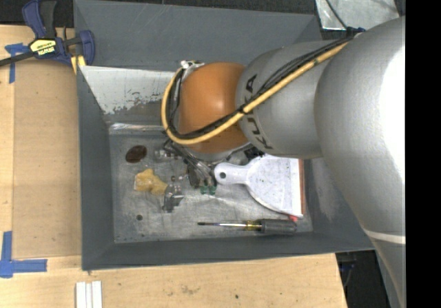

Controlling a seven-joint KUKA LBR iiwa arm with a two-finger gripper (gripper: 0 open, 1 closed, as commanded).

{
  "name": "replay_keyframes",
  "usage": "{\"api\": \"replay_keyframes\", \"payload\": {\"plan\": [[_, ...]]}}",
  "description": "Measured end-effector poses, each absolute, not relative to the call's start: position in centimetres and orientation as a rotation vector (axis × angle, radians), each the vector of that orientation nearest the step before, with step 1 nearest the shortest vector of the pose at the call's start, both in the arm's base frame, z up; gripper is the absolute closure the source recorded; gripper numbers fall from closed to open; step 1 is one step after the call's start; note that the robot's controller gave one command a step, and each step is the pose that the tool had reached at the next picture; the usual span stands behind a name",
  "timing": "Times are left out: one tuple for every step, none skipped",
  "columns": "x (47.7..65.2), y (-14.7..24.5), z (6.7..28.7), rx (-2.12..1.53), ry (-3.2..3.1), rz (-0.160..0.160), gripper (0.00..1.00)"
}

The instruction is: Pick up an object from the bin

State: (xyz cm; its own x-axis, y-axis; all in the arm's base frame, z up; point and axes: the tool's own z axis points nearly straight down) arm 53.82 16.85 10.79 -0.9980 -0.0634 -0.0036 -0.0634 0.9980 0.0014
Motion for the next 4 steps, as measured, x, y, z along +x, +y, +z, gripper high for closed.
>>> {"api": "replay_keyframes", "payload": {"plan": [[53.8,16.9,10.8,-0.099,3.137,0.002,0.00],[55.8,18.8,7.4,0.091,3.127,0.005,1.00],[55.8,18.8,7.4,0.093,3.127,0.006,1.00],[56.1,19.1,11.4,0.084,3.145,-0.002,1.00]]}}
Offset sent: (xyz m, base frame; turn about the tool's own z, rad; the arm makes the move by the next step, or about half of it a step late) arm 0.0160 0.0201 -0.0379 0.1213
